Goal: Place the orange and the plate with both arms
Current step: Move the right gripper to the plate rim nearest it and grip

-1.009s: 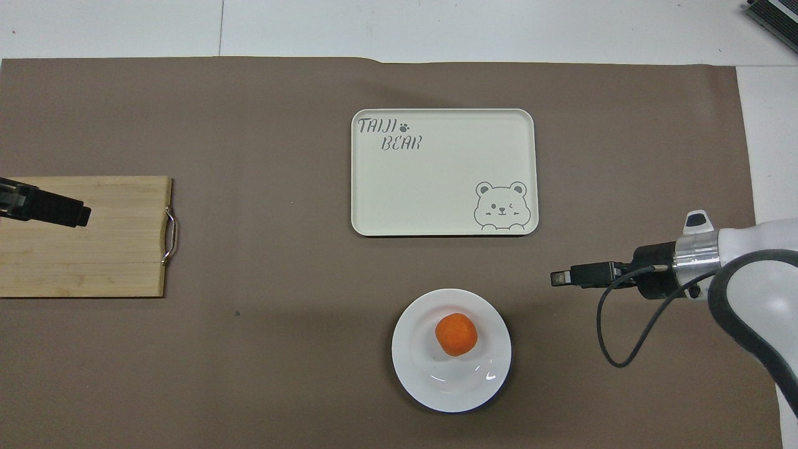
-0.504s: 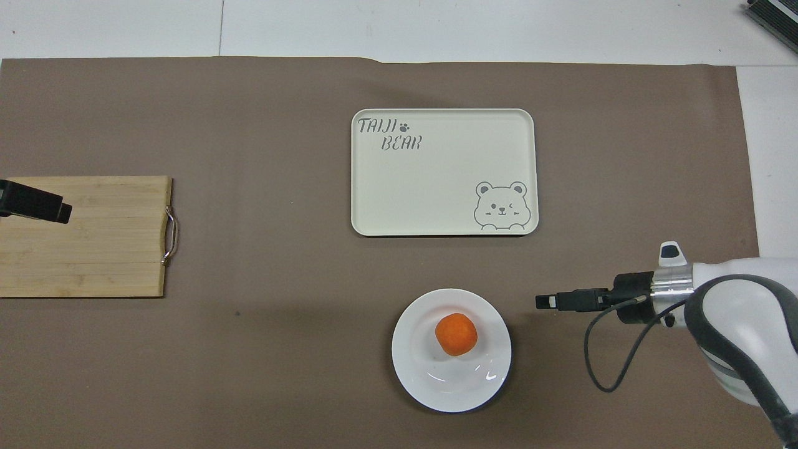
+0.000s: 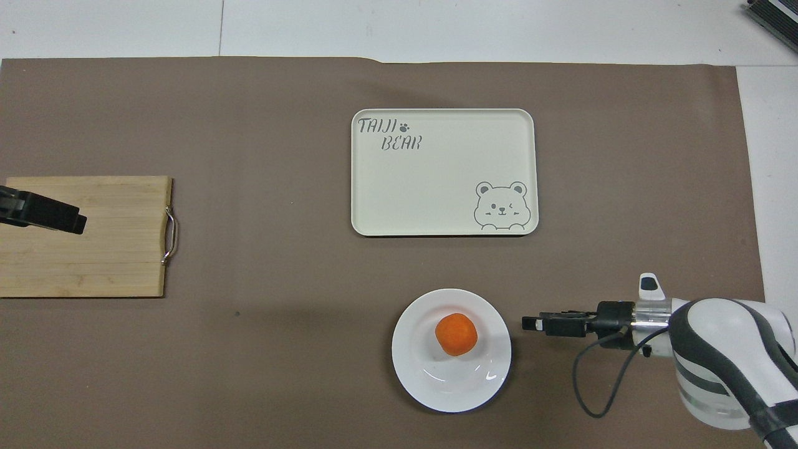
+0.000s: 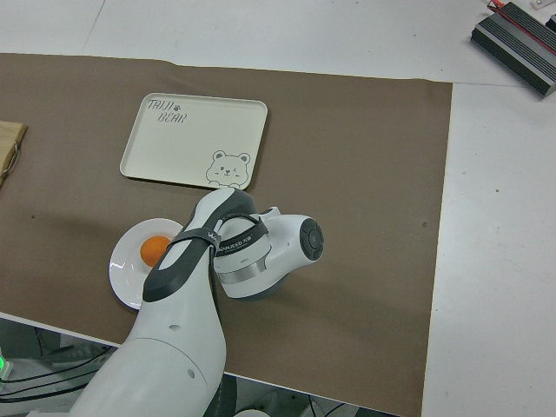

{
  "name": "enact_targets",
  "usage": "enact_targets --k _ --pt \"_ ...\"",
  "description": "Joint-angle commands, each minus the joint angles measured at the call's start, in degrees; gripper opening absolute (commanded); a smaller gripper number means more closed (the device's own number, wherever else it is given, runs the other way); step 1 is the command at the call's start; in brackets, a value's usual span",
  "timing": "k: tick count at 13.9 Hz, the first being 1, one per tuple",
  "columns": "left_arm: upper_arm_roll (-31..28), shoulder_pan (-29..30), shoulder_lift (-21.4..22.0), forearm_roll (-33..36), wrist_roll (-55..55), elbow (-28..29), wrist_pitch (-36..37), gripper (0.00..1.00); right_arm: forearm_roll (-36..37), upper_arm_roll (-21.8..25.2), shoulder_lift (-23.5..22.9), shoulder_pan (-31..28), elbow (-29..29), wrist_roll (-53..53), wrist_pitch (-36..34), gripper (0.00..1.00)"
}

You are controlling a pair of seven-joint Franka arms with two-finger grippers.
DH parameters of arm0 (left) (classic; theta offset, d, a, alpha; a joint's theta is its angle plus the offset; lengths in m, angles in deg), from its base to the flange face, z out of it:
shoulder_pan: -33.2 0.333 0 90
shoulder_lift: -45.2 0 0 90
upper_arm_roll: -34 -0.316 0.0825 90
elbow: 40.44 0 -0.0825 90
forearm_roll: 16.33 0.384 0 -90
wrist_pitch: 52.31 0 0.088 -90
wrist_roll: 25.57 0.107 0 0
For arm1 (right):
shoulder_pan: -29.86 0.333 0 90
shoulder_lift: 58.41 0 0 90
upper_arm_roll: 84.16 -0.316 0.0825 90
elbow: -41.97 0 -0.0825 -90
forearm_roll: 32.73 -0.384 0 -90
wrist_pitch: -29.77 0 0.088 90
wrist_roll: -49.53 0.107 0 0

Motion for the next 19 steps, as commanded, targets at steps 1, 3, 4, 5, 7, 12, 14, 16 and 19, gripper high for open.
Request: enact_targets --k 1,3,4,5,7,12,14,16,19 --pt "0.12 -0.01 3.37 -0.13 0.88 4.39 -1.31 1.0 -4.74 -0.07 -0.75 1.99 1.84 -4.07 2.18 1.0" --pt "0.21 -0.01 3.37 -0.05 1.85 4.66 -1.75 1.0 -8.68 -0.07 -0.93 4.18 3.68 -6.42 3.67 1.0" --pt "0.38 -0.1 3.2 0.13 2.38 4.48 -1.67 1.0 -11.31 -0.07 -1.1 5.59 4.74 -8.88 4.98 1.0" --pt "0.56 -0.1 3.11 0.3 2.38 4.48 -1.66 1.0 -12.38 -0.07 -1.1 6.3 5.44 -9.42 5.34 1.0" --pt "0.74 -0.1 3.02 0.57 2.56 4.39 -1.49 1.0 -12.48 -0.07 -1.02 6.74 6.24 -9.52 5.44 1.0" --pt "0.74 -0.1 3.2 0.66 4.67 4.48 -0.87 1.0 -12.57 -0.07 0.04 6.83 8.87 -9.78 5.35 1.0" --pt "0.74 -0.1 3.28 0.57 4.58 4.48 -0.79 1.0 -12.57 -0.07 0.13 7.18 9.23 -9.78 5.35 1.0" --pt "0.74 -0.1 3.2 0.57 4.31 4.39 -0.79 1.0 -12.57 -0.07 0.65 7.45 9.84 -9.61 5.26 1.0" --pt "0.74 -0.1 3.2 0.57 4.23 4.39 -0.87 1.0 -12.66 -0.07 0.92 7.89 10.11 -9.43 5.0 1.0"
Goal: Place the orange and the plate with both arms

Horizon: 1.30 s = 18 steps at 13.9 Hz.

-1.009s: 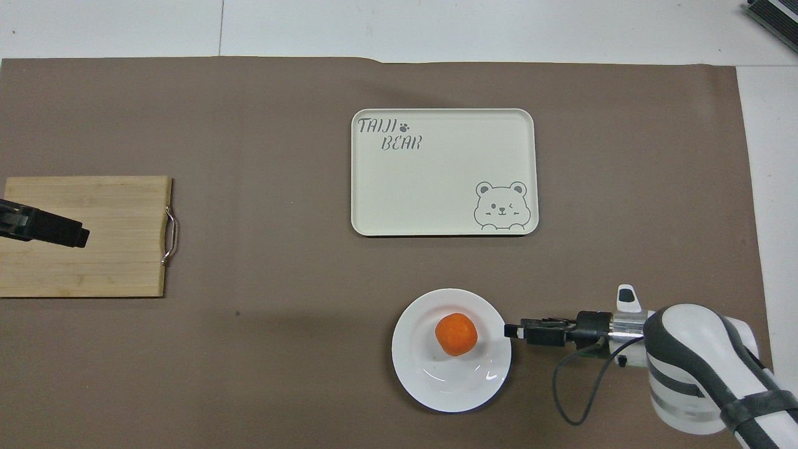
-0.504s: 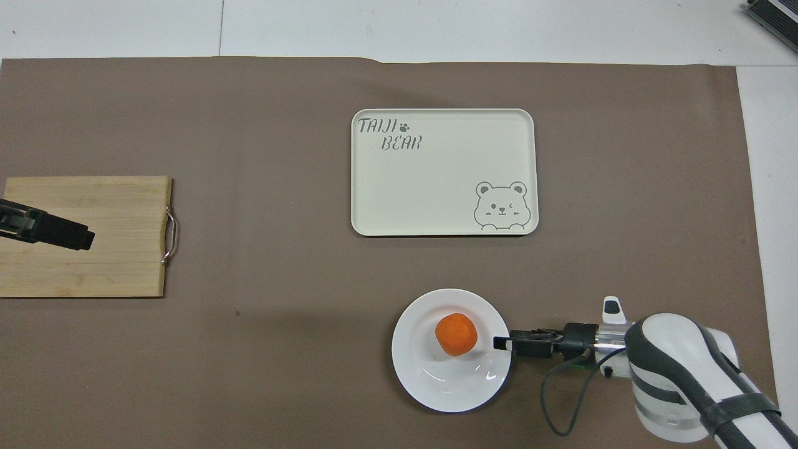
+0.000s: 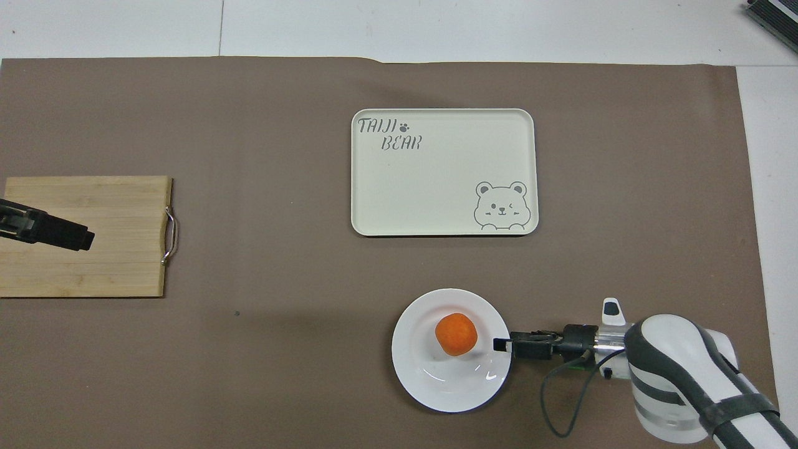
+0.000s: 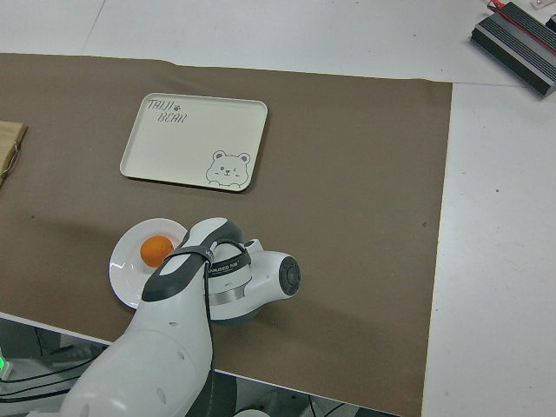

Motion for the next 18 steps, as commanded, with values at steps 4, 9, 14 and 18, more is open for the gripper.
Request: enact_targets --k 4,9,14,18 --pt "0.14 -0.07 1.46 0.57 0.54 1.67 -0.67 1.0 -2.87 -0.01 2.25 0.5 2.3 -1.74 0.41 0.77" --pt "0.14 -0.07 1.37 0.48 0.45 1.58 -0.93 1.0 -2.96 -0.01 2.08 0.5 2.12 -1.38 0.32 0.51" --pt "0.14 -0.07 1.46 0.48 0.54 1.58 -1.02 1.0 -2.87 -0.01 1.99 0.5 2.03 -1.3 0.32 0.16" --pt "0.14 -0.07 1.19 0.48 0.45 1.41 -1.37 1.0 -2.87 -0.01 1.82 0.5 1.94 -1.3 0.5 0.0"
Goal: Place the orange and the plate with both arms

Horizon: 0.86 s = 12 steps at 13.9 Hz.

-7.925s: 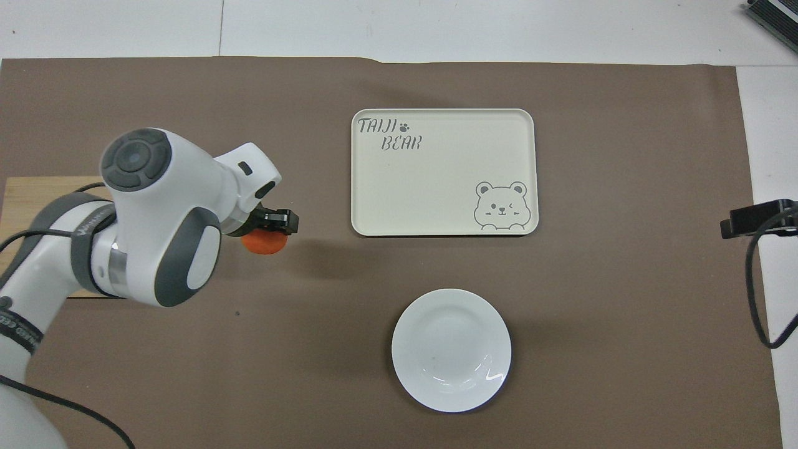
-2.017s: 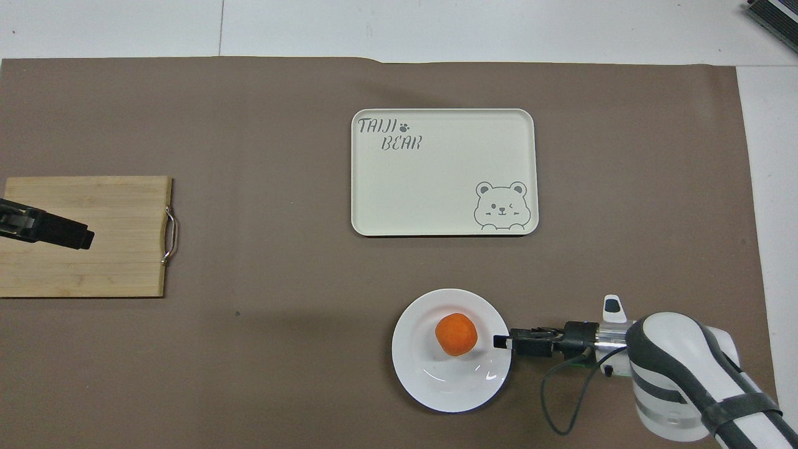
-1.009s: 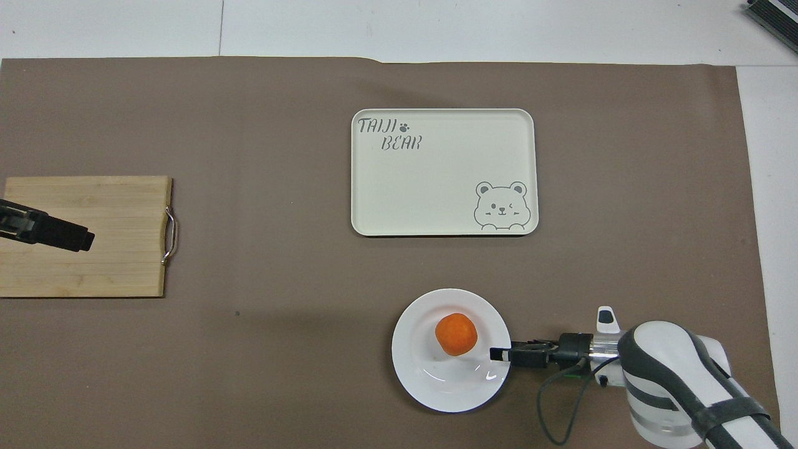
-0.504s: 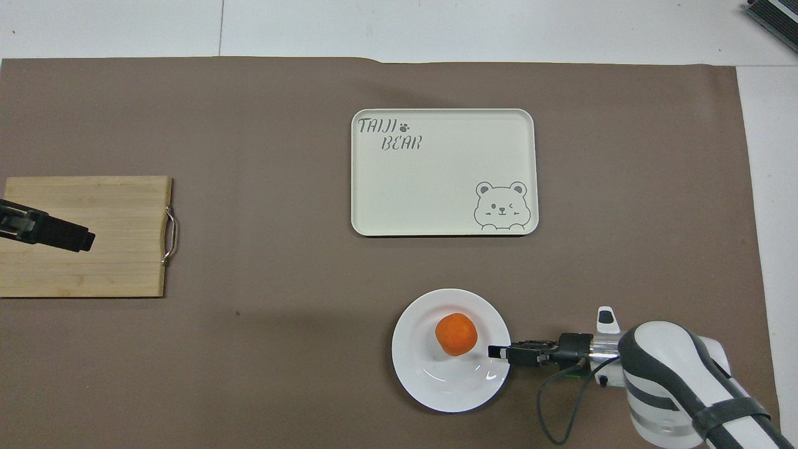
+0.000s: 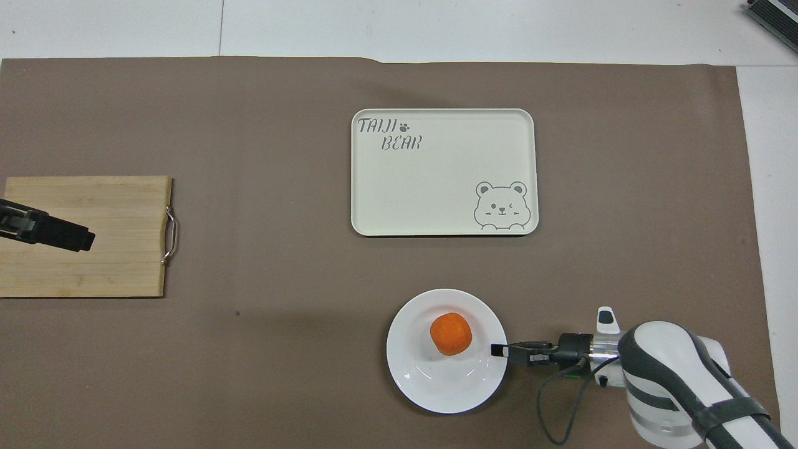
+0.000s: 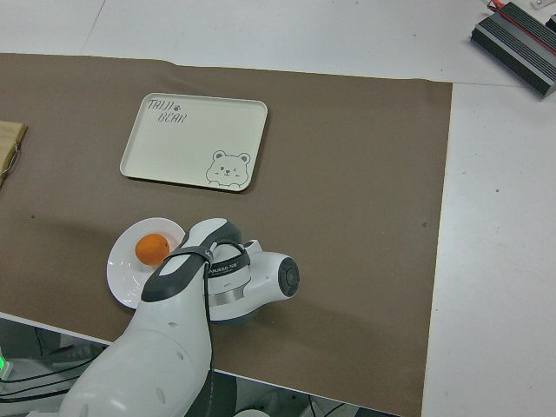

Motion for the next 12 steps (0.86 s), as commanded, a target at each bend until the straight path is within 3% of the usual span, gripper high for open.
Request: enact_targets --k 1,12 --pt "0.06 -0.07 1.09 0.39 0.36 1.15 -1.28 1.0 -2.04 -0.01 1.72 0.42 1.61 -1.38 0.51 0.0" --pt "0.06 0.11 -1.72 -0.05 0.28 -3.07 -0.14 1.0 -2.04 0.08 1.1 -0.54 -2.42 0.8 -3.61 0.0"
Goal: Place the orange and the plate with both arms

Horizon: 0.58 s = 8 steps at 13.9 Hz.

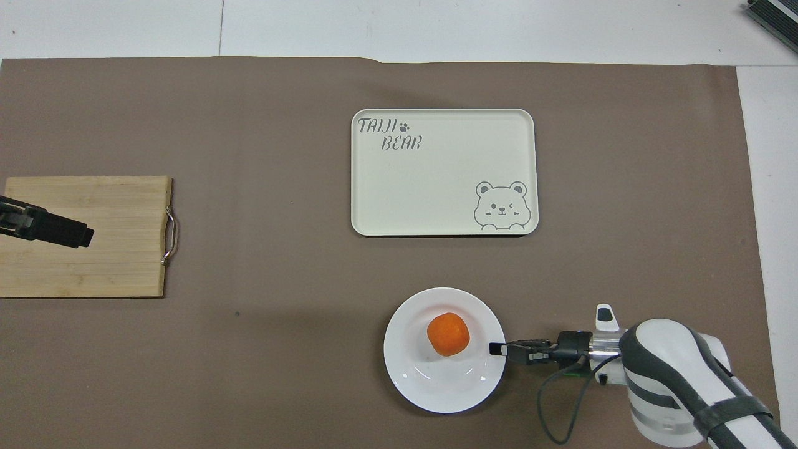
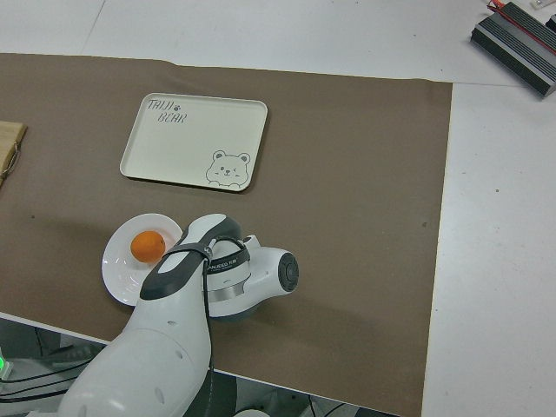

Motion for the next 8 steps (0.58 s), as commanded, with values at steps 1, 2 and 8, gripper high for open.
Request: enact_targets --k 1,2,8 --pt "0.06 0.11 -1.13 -0.13 0.1 -1.89 0.22 1.0 -1.87 0.06 1.48 -0.41 -1.54 2.06 -1.94 0.0" --pt "0.06 0.11 -1.13 -0.13 -0.94 -1.89 0.04 1.0 -1.79 0.06 1.48 -0.32 -2.25 3.03 -2.12 0.0" --pt "0.06 -0.07 -0.87 0.22 -3.06 -1.63 -0.66 1.0 -0.64 0.06 0.0 -0.32 -8.04 8.13 -1.94 0.0"
